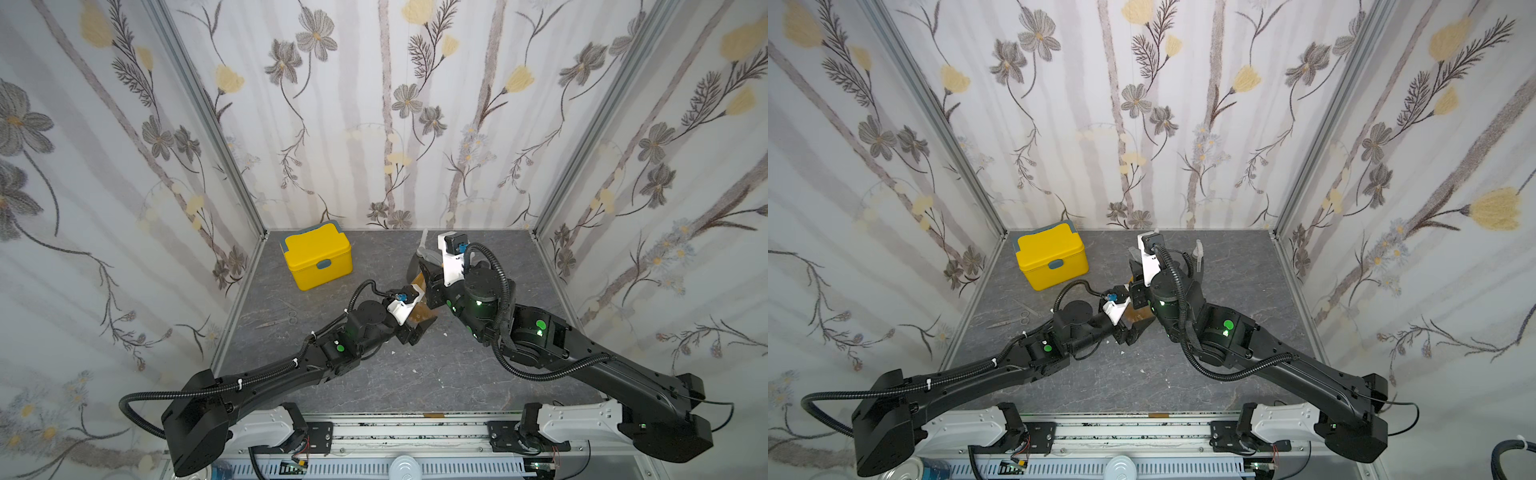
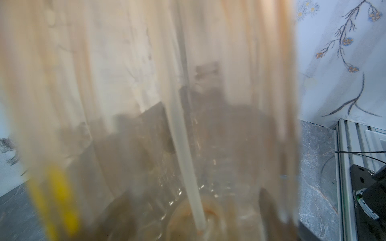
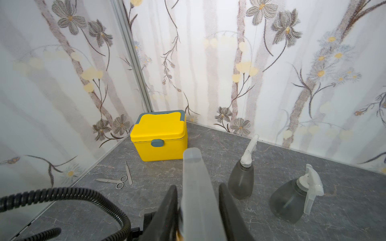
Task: Attach spray nozzles to spray bottles
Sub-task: Screw the spray nozzle on the spray bottle.
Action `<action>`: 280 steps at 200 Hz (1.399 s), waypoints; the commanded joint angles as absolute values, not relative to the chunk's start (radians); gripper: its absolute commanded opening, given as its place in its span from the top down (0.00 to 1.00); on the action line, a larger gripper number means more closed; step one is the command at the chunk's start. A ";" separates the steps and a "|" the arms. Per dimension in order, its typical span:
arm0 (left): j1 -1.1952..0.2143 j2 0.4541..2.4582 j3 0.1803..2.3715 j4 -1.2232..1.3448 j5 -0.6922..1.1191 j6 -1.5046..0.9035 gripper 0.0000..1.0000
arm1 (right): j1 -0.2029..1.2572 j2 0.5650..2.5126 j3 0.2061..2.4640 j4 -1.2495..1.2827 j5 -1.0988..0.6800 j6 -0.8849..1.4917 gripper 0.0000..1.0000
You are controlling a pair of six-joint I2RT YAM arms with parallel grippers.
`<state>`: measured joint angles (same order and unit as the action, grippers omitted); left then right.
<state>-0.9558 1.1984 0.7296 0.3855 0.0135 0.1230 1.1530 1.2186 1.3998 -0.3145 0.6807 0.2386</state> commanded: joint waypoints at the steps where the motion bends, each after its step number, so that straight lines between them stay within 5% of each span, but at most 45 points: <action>1: -0.956 1.198 0.740 0.572 -0.019 0.127 0.26 | 1.186 1.262 1.450 -0.500 0.768 0.305 0.73; 137: -0.955 1.213 0.728 0.584 -0.029 0.140 0.26 | 1.206 1.229 1.596 -0.605 0.531 0.252 0.36; 187: -0.953 1.210 0.725 0.588 -0.024 0.143 0.26 | 1.208 1.134 1.583 -0.675 0.321 0.188 0.39; 225: -0.951 1.215 0.725 0.587 -0.009 0.138 0.26 | 1.182 0.944 1.424 -0.612 0.319 0.110 0.50; 243: -0.951 1.213 0.727 0.583 0.022 0.133 0.26 | 1.104 0.892 1.338 -0.551 0.294 0.069 0.56; 280: -0.949 1.206 0.729 0.568 0.124 0.135 0.26 | 0.830 0.845 1.240 -0.385 -0.122 0.013 0.65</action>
